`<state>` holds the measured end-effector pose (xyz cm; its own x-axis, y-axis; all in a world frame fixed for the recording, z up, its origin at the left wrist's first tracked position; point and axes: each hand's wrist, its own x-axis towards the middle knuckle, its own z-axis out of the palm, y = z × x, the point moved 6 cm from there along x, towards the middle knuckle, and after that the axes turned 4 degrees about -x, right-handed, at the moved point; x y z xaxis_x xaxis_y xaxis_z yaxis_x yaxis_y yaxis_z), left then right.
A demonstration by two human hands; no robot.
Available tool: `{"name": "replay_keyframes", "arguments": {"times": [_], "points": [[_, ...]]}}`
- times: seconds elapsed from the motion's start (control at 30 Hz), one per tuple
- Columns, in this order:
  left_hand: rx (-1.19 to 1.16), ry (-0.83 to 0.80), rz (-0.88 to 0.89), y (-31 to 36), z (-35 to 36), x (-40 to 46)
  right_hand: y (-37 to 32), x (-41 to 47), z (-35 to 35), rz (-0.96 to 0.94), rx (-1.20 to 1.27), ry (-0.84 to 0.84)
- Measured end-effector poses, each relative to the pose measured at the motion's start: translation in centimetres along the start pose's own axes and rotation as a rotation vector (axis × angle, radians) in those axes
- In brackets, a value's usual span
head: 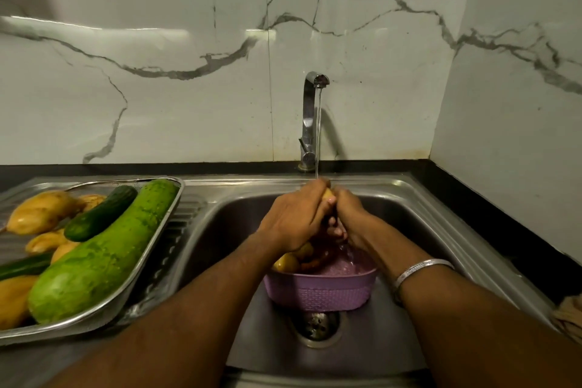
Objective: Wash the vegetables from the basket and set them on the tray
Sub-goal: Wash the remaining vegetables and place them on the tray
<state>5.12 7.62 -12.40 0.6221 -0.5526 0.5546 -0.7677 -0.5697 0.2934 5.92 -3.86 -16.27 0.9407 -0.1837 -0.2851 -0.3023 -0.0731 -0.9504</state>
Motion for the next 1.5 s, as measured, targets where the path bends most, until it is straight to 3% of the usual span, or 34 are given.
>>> {"name": "replay_keyframes", "arguments": {"times": [0.07, 0.13, 0.3, 0.43, 0.53, 0.6, 0.67, 0.73, 0.83, 0.9, 0.97, 1.07, 1.17, 1.27, 1.33, 1.4, 1.47, 1.5], "points": [[0.081, -0.016, -0.017, -0.3, -0.3, 0.1, 0.5, -0.4, 0.6, 0.074, 0.018, -0.099], [0.078, 0.038, -0.142, -1.0, 0.0, 0.4, 0.4, 0.0, 0.5, 0.021, -0.147, -0.005], [-0.188, -0.010, -0.428, -2.0, 1.4, 1.2, -1.5, 0.3, -0.2, -0.374, -0.611, 0.396], [-0.545, -0.113, -0.674, -1.8, 1.4, 0.6, -2.6, -1.5, 0.1, -0.710, -0.895, 0.513], [-0.726, -0.086, -0.795, -1.7, 1.9, -0.1, -2.8, -1.9, 0.6, -0.799, -0.914, 0.540], [-0.546, 0.017, -0.720, -2.4, 1.3, 0.6, -3.1, -2.1, 0.6, -0.753, -0.826, 0.542], [-0.380, 0.121, -0.651, -3.1, 0.6, 1.1, -3.4, -1.5, 0.5, -0.594, -0.693, 0.495], [-0.261, 0.194, -0.510, -2.5, -0.4, 1.3, -2.8, -0.3, 0.7, -0.372, -0.460, 0.364], [-0.035, 0.215, -0.280, -0.7, -1.5, 0.8, -0.7, 0.4, 1.8, -0.010, 0.010, 0.017], [0.103, 0.212, -0.176, 0.1, -1.9, 0.6, -0.2, -0.1, 2.1, 0.105, 0.152, -0.118], [0.152, 0.215, -0.086, 0.5, -2.0, 0.6, -0.4, -0.5, 2.0, 0.126, 0.185, -0.149], [0.165, 0.182, -0.061, 0.8, -1.8, 0.2, -1.3, -1.0, 1.0, 0.003, -0.016, 0.025], [0.086, 0.222, -0.020, 1.6, -2.0, -0.1, -2.9, -2.0, -1.2, -0.306, -0.375, 0.426], [-0.096, 0.439, 0.087, 3.4, -3.8, -0.2, -5.8, -5.5, -2.3, -0.819, -0.302, 0.714], [-0.195, 0.578, 0.091, 3.9, -4.4, -0.3, -6.6, -7.3, -1.9, -0.960, -0.283, 0.741], [-0.186, 0.478, -0.065, 2.8, -2.5, -0.4, -5.4, -5.3, -1.6, -0.714, -0.483, 0.645], [-0.058, 0.041, -0.333, 0.4, 1.4, -0.7, -1.1, -2.1, -0.7, -0.204, -0.868, 0.264], [0.026, -0.155, -0.400, -0.2, 2.9, -1.3, 0.7, -1.8, -0.5, -0.079, -0.994, 0.091]]}}
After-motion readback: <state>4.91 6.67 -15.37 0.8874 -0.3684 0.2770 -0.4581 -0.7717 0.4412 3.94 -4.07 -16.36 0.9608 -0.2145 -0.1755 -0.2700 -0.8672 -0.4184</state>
